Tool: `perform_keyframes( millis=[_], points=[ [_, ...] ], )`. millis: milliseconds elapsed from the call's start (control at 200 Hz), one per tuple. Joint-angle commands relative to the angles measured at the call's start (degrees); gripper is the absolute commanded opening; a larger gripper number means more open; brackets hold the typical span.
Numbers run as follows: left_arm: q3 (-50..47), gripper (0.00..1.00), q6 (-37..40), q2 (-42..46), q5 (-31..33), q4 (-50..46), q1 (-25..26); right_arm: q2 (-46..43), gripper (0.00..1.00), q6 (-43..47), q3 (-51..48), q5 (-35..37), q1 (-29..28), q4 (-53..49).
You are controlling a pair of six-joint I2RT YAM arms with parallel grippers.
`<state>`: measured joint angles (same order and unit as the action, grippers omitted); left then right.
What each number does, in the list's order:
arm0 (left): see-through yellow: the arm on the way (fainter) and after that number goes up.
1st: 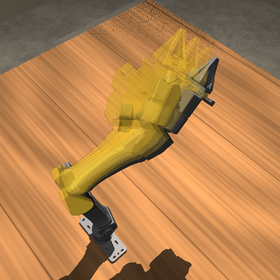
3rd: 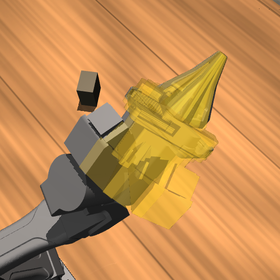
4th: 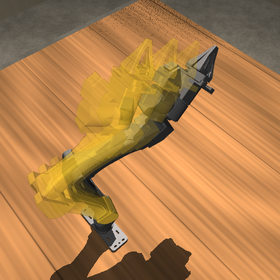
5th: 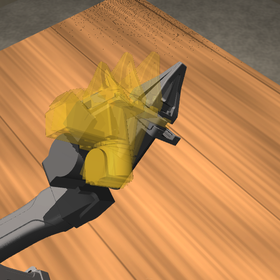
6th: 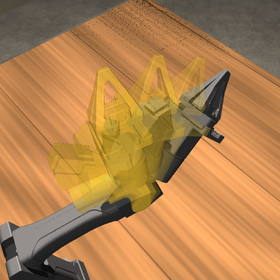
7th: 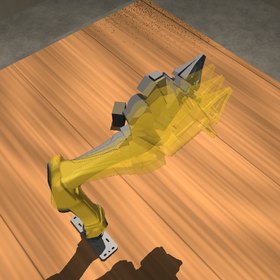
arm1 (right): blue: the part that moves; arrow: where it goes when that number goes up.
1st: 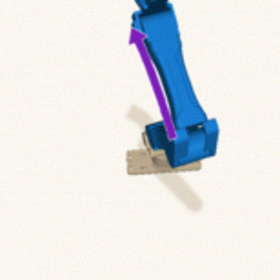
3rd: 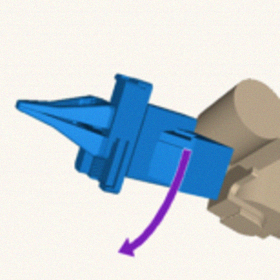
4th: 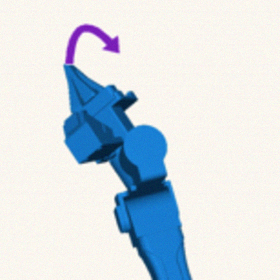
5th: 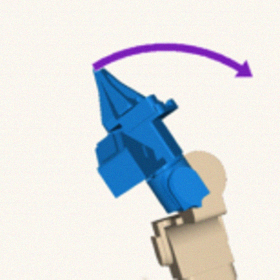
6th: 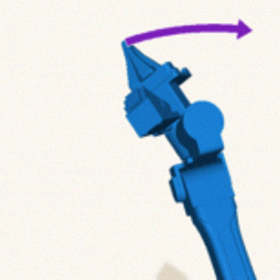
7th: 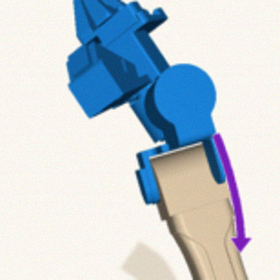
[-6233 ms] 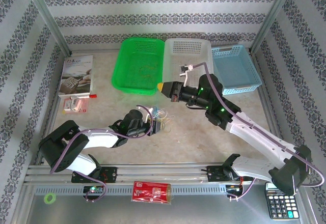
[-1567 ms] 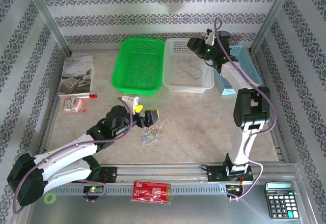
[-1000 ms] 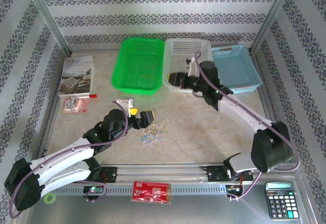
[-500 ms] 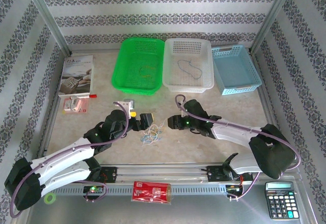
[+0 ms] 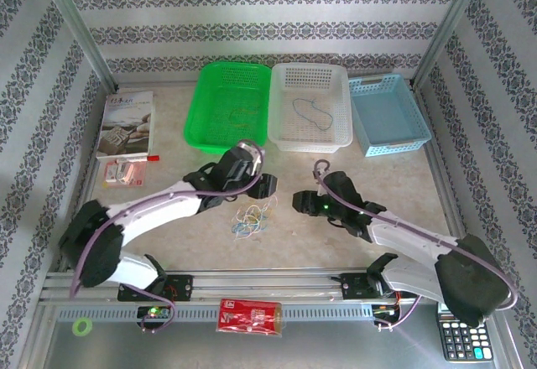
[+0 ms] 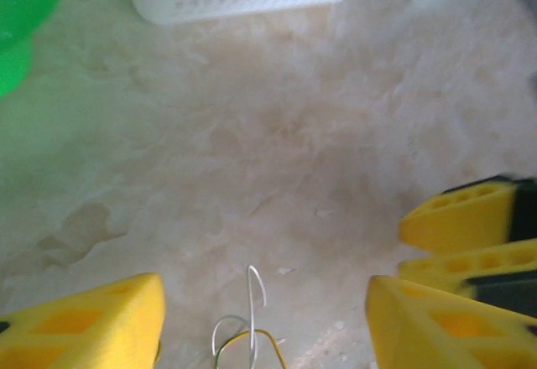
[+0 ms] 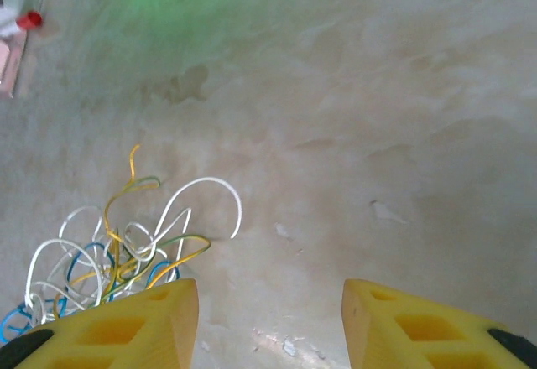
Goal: Untangle the cables
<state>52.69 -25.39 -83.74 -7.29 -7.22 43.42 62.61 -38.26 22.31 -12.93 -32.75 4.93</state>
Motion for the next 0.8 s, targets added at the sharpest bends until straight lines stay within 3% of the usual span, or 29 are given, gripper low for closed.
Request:
perform_keyframes(
  millis=[0,255,600,794],
  points=[
    [4.87,0.59,5.52,-5.39,0.23,-9.44,2.08,-3.37,0.49,-2.37,-1.96,-2.35,3.31,0.39],
    [8.80,0.45,6.93,-13.56,0.73,-12.56,3.16,-9.06,0.49,-4.18,-5.11,-5.48,8.79,-0.29],
    [9.29,0.37,6.32,-17.56,-0.59,-10.65,3.16,-8.91,0.49,-5.52,-5.15,-7.36,9.12,0.89],
    [9.48,0.23,5.63,-18.42,-0.79,-9.18,3.18,-9.41,0.49,-6.54,-4.62,-8.77,9.12,1.39]
  ],
)
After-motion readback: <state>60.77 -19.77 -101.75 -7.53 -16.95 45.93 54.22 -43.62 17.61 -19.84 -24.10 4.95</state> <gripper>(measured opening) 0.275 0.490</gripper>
